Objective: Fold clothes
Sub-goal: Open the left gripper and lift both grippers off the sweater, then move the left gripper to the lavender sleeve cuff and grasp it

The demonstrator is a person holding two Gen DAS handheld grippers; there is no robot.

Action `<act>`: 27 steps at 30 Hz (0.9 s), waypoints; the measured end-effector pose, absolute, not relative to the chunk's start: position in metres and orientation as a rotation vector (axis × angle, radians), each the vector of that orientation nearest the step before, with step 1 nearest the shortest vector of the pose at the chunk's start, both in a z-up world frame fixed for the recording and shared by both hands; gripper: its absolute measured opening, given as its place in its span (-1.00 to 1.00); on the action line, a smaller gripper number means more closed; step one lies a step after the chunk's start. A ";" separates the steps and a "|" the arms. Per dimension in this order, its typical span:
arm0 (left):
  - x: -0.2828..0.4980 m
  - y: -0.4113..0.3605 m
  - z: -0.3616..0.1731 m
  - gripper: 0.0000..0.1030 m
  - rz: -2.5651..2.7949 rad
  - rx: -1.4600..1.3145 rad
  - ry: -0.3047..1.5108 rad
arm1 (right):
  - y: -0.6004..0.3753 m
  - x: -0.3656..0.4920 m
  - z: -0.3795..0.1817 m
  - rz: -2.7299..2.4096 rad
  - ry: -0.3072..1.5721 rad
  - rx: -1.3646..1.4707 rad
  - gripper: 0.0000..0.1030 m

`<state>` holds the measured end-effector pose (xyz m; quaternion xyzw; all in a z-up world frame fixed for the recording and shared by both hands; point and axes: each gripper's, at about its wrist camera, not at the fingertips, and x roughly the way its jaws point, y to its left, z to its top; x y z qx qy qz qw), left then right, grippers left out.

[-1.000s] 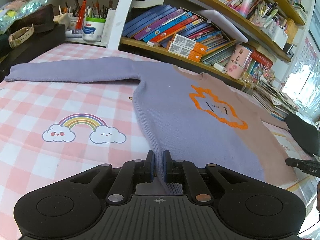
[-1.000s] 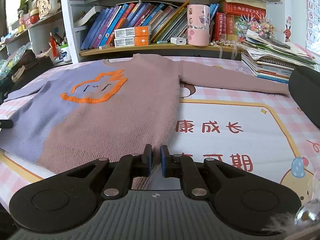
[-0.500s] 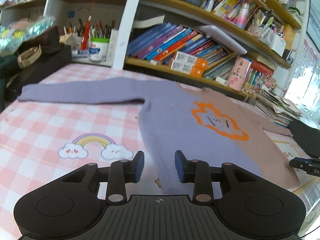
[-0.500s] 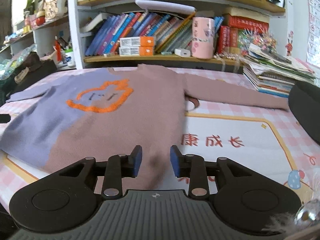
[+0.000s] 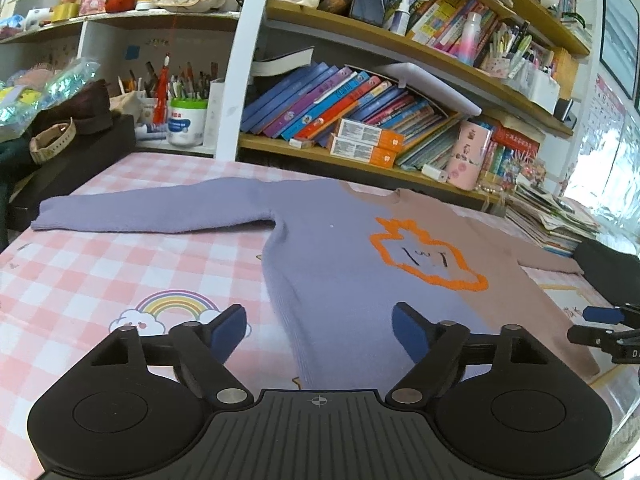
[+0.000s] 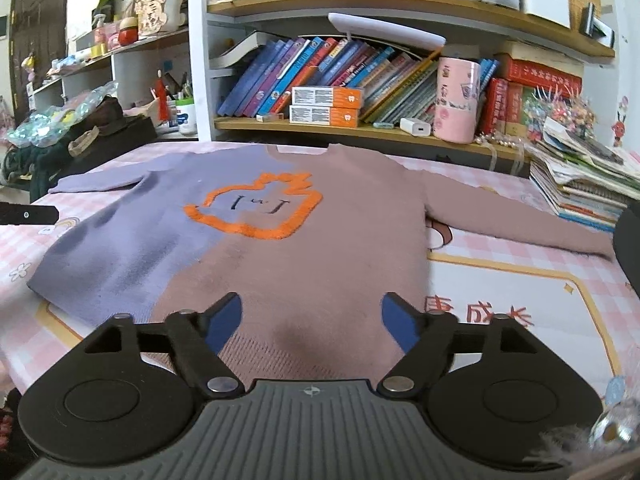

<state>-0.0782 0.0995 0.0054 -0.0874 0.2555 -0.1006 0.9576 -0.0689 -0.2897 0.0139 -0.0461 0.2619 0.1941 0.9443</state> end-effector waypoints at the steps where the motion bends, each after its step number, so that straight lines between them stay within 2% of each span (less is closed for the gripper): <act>1: -0.078 0.100 0.006 0.80 -0.200 -0.179 0.516 | -0.288 -0.067 0.014 0.400 0.531 -0.100 0.66; 3: -0.076 0.100 0.006 0.89 -0.186 -0.179 0.511 | -0.285 -0.062 0.016 0.413 0.525 -0.117 0.72; 8: -0.070 0.102 0.006 0.93 -0.145 -0.187 0.510 | -0.269 -0.042 0.021 0.468 0.505 -0.194 0.89; 17: -0.050 0.116 0.009 0.94 -0.012 -0.152 0.553 | -0.233 0.009 0.020 0.649 0.505 -0.290 0.94; 27: -0.021 0.164 0.019 0.94 0.186 -0.160 0.504 | -0.191 0.051 0.024 0.849 0.452 -0.352 0.95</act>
